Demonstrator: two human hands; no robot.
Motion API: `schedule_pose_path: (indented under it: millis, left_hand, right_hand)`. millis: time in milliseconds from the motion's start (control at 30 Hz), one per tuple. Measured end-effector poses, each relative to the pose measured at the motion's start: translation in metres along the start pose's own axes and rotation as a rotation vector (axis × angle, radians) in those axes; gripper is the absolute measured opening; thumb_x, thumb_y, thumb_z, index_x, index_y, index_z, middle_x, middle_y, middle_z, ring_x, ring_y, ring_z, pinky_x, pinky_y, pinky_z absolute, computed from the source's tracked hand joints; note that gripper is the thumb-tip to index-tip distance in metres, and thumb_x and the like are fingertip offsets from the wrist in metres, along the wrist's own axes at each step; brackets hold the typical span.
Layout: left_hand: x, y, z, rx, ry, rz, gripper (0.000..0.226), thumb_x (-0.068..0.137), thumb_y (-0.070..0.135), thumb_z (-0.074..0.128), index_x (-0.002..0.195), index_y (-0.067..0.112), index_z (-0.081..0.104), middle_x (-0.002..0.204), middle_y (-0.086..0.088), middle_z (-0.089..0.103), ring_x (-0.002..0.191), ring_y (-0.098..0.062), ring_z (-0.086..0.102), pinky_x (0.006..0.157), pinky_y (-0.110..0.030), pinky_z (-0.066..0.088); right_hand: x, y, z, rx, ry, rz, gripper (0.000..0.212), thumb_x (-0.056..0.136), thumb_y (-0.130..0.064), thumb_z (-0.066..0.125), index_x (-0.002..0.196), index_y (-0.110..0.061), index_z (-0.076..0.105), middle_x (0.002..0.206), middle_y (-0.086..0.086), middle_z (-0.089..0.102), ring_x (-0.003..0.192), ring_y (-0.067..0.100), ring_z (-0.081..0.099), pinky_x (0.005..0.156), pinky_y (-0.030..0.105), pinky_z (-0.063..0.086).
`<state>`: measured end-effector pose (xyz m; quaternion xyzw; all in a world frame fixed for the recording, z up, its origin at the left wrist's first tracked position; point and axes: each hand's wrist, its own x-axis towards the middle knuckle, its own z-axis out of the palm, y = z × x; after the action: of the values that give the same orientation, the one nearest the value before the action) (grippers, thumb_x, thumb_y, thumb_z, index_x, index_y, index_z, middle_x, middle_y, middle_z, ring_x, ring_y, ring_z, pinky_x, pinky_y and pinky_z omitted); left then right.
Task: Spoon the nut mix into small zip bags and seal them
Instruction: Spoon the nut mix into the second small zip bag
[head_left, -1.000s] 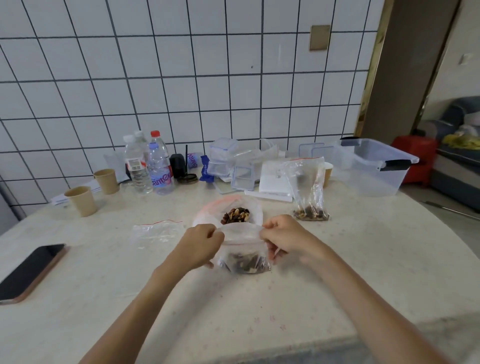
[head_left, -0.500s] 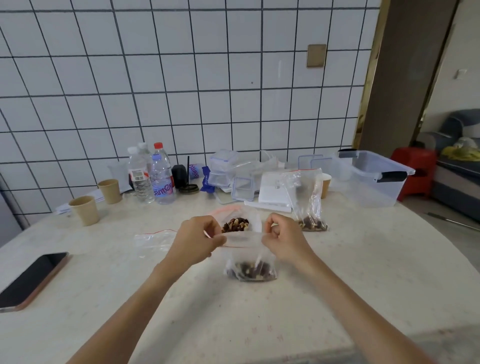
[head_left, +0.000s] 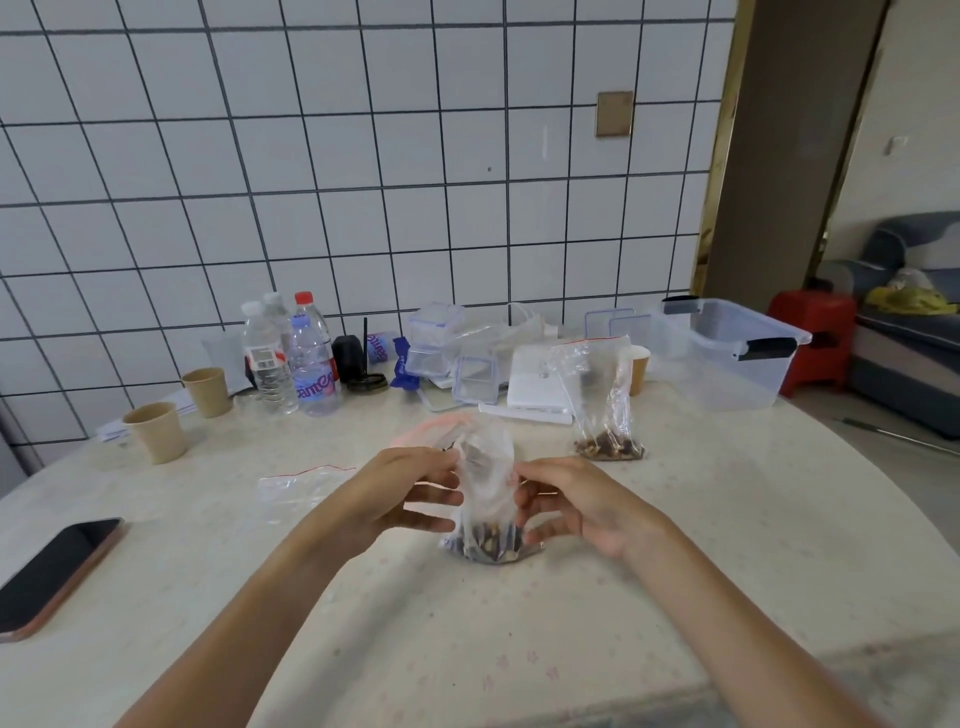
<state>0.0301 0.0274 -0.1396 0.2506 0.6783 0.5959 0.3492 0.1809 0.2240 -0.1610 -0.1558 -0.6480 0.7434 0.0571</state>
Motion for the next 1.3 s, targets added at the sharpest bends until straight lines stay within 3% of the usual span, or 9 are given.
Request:
schedule_pose_path:
  millis: [200, 333, 467, 567, 733, 867, 1033, 1167, 1300]
  left_hand:
    - [0.003, -0.001, 0.008, 0.124, 0.065, 0.039, 0.032, 0.086, 0.036, 0.083, 0.100, 0.008, 0.078, 0.101, -0.006, 0.079, 0.091, -0.017, 0.077, 0.073, -0.038, 0.064]
    - [0.006, 0.002, 0.008, 0.152, 0.212, 0.093, 0.015, 0.091, 0.018, 0.077, 0.082, 0.006, 0.071, 0.084, -0.012, 0.076, 0.069, -0.015, 0.073, 0.068, -0.045, 0.066]
    - [0.008, 0.003, 0.011, 0.579, 0.449, 0.327, 0.024, 0.081, 0.010, 0.072, 0.064, 0.012, 0.054, 0.059, -0.003, 0.063, 0.050, -0.018, 0.065, 0.052, -0.042, 0.062]
    - [0.008, 0.006, 0.014, 0.944, 0.504, 0.389, 0.017, 0.079, 0.019, 0.067, 0.069, 0.021, 0.054, 0.064, 0.005, 0.060, 0.058, -0.018, 0.058, 0.052, -0.033, 0.050]
    - [0.004, 0.020, 0.009, 0.476, 0.228, -0.046, 0.025, 0.095, 0.033, 0.066, 0.097, 0.010, 0.073, 0.097, -0.009, 0.066, 0.079, -0.020, 0.068, 0.059, -0.036, 0.064]
    - [0.000, 0.019, 0.002, 0.195, 0.138, -0.058, 0.027, 0.089, 0.042, 0.077, 0.090, 0.016, 0.084, 0.092, -0.005, 0.074, 0.081, -0.019, 0.068, 0.068, -0.037, 0.063]
    - [-0.001, 0.021, -0.003, 0.125, 0.064, -0.010, 0.019, 0.084, 0.032, 0.084, 0.096, 0.017, 0.084, 0.088, 0.001, 0.075, 0.080, -0.012, 0.066, 0.070, -0.032, 0.061]
    - [-0.001, 0.025, 0.000, 0.295, 0.222, 0.150, 0.008, 0.082, 0.013, 0.087, 0.084, 0.012, 0.079, 0.068, -0.001, 0.071, 0.067, -0.012, 0.067, 0.065, -0.037, 0.064]
    - [-0.003, 0.025, 0.009, 0.832, 0.442, 0.447, 0.021, 0.078, 0.007, 0.074, 0.072, 0.025, 0.067, 0.060, 0.005, 0.064, 0.057, -0.013, 0.064, 0.054, -0.028, 0.051]
  right_hand:
    - [0.004, 0.002, 0.000, -0.053, 0.094, -0.075, 0.018, 0.088, -0.018, 0.082, 0.095, -0.002, 0.075, 0.089, 0.012, 0.073, 0.082, 0.021, 0.074, 0.067, 0.039, 0.063]
    - [0.008, -0.002, 0.004, -0.286, 0.329, -0.281, 0.016, 0.089, 0.000, 0.074, 0.080, -0.002, 0.060, 0.066, 0.011, 0.064, 0.057, 0.023, 0.069, 0.053, 0.046, 0.063]
    - [0.013, -0.005, 0.009, -0.579, 0.466, -0.486, 0.024, 0.076, 0.004, 0.066, 0.069, -0.013, 0.050, 0.048, -0.009, 0.049, 0.042, 0.015, 0.053, 0.040, 0.038, 0.057]
    - [0.018, -0.013, 0.015, -0.378, 0.475, -0.375, 0.016, 0.080, 0.003, 0.063, 0.078, -0.011, 0.054, 0.049, -0.005, 0.051, 0.041, 0.018, 0.054, 0.042, 0.042, 0.058]
    - [0.011, -0.019, 0.008, -0.075, 0.297, 0.027, 0.024, 0.092, -0.026, 0.075, 0.092, -0.004, 0.064, 0.073, 0.009, 0.053, 0.052, 0.024, 0.064, 0.051, 0.039, 0.059]
    - [0.009, -0.017, 0.004, 0.120, 0.186, 0.059, 0.023, 0.095, -0.028, 0.072, 0.093, -0.005, 0.076, 0.085, 0.011, 0.064, 0.069, 0.024, 0.069, 0.059, 0.037, 0.059]
    - [0.004, -0.025, 0.000, 0.265, 0.098, 0.049, 0.007, 0.094, -0.012, 0.070, 0.094, -0.005, 0.074, 0.080, 0.010, 0.069, 0.068, 0.021, 0.070, 0.056, 0.032, 0.059]
    - [0.003, -0.026, 0.005, 0.011, 0.214, -0.133, 0.004, 0.090, 0.001, 0.073, 0.091, 0.002, 0.069, 0.071, 0.012, 0.062, 0.057, 0.020, 0.065, 0.053, 0.037, 0.061]
    - [0.001, -0.025, 0.013, -0.572, 0.411, -0.486, 0.019, 0.081, 0.005, 0.064, 0.078, -0.013, 0.058, 0.055, -0.005, 0.049, 0.051, 0.019, 0.053, 0.048, 0.033, 0.052]
